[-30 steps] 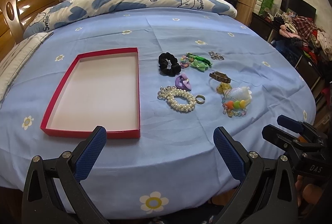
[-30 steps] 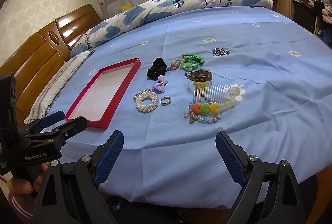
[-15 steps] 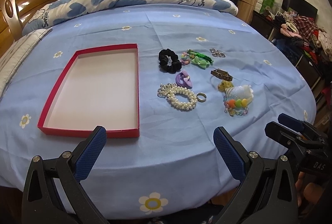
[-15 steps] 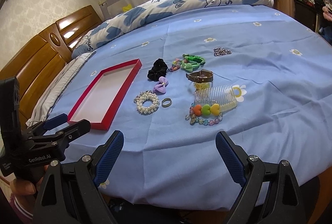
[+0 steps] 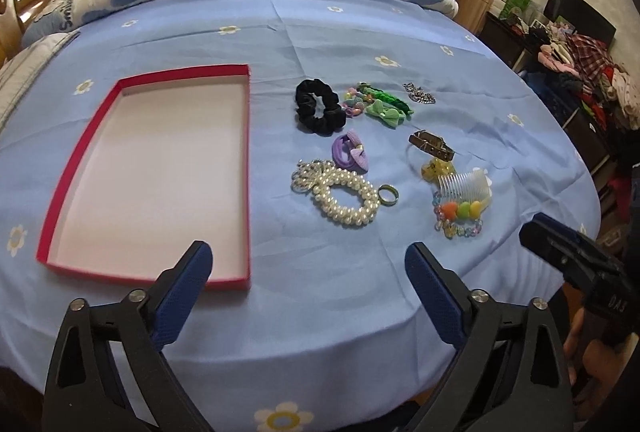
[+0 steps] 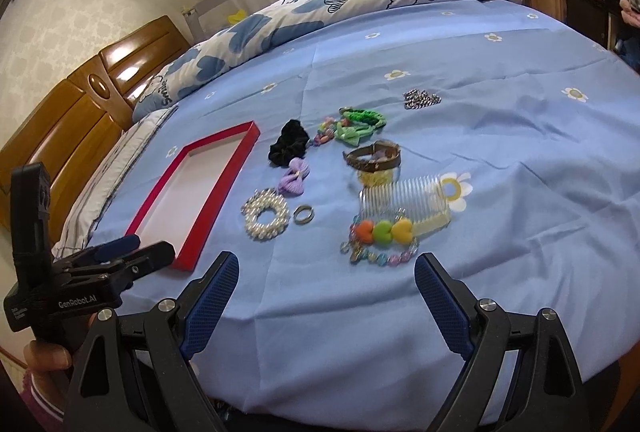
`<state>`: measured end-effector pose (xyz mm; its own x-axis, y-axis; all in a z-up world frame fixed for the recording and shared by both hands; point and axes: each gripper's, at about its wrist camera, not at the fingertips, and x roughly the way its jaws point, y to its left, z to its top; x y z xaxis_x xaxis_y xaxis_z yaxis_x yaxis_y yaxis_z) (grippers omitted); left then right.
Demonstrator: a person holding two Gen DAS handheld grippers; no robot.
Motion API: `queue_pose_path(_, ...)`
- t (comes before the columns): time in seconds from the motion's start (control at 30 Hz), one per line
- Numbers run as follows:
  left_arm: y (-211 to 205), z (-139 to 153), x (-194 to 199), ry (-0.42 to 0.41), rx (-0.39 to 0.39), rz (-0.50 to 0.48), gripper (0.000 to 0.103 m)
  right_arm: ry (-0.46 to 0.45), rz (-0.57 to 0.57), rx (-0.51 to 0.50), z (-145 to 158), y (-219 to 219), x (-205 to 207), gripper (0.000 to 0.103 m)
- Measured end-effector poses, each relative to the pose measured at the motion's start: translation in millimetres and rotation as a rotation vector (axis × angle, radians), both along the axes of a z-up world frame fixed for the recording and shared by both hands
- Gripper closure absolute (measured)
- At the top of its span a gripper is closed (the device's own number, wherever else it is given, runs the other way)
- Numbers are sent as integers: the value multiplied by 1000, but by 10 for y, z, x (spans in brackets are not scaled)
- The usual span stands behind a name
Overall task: Organize jewelry
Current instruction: 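Grasp the gold watch with the right tool while the left tool grasps the pearl bracelet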
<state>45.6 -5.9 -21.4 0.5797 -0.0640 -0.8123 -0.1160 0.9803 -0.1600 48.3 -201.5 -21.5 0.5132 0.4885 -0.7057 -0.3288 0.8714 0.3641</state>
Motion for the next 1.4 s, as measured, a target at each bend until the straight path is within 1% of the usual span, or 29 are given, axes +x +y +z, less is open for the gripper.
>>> queue_pose_path(0.17,-64,-71,238,28,5,-37,14,8,-19,6,-4,-67,278,27)
queue_pose_path(0.2,-80,-94,291,39,9,-41,16,11,-23,5,-14,-80,338,32)
queue_pose_path(0.23,-97,-127,353,55,14,-48,19,15,-26,4,-18,-91,402,36)
queue_pose_path(0.3,-108,-188,443,85,22,-52,26,27,-33,1,-45,-102,547,39)
queue_pose_path(0.33,-110,-216,492,99,22,-55,31,35,-35,1,-59,-106,619,42)
queue_pose_path(0.4,-110,-277,566,120,21,-58,31,58,-38,-2,-106,-106,793,47)
queue_pose_path(0.53,-109,-370,681,152,31,-55,31,107,-39,-16,-222,-87,1099,55)
queue_pose_path(0.67,-94,-449,808,182,42,-55,31,152,-29,-33,-358,-50,1349,57)
queue_pose_path(0.8,-92,-561,911,218,44,-62,31,202,2,-56,-505,34,1528,61)
queue_pose_path(0.87,-106,-623,944,235,42,-71,34,223,18,-57,-571,61,1575,62)
queue_pose_path(0.97,-147,-680,963,245,44,-88,37,248,37,-69,-679,93,1633,68)
queue_pose_path(1.0,-159,-678,965,243,46,-93,39,256,41,-65,-703,90,1651,73)
queue_pose_path(1.03,-168,-680,972,242,42,-99,45,258,44,-67,-714,95,1661,79)
queue_pose_path(1.07,-176,-681,976,237,33,-108,52,256,50,-67,-721,101,1666,82)
queue_pose_path(1.1,-188,-678,985,232,35,-112,55,259,57,-61,-729,106,1671,88)
queue_pose_path(1.13,-199,-669,984,225,39,-120,68,261,61,-56,-735,108,1683,92)
queue_pose_path(1.17,-203,-664,983,219,24,-135,82,259,65,-53,-737,106,1679,92)
queue_pose_path(1.2,-206,-661,985,216,3,-144,90,254,66,-51,-731,104,1672,92)
queue_pose_path(1.23,-205,-656,989,213,-10,-149,91,249,63,-45,-720,95,1667,93)
queue_pose_path(1.4,-197,-573,957,181,-28,-163,93,215,33,-4,-634,24,1610,94)
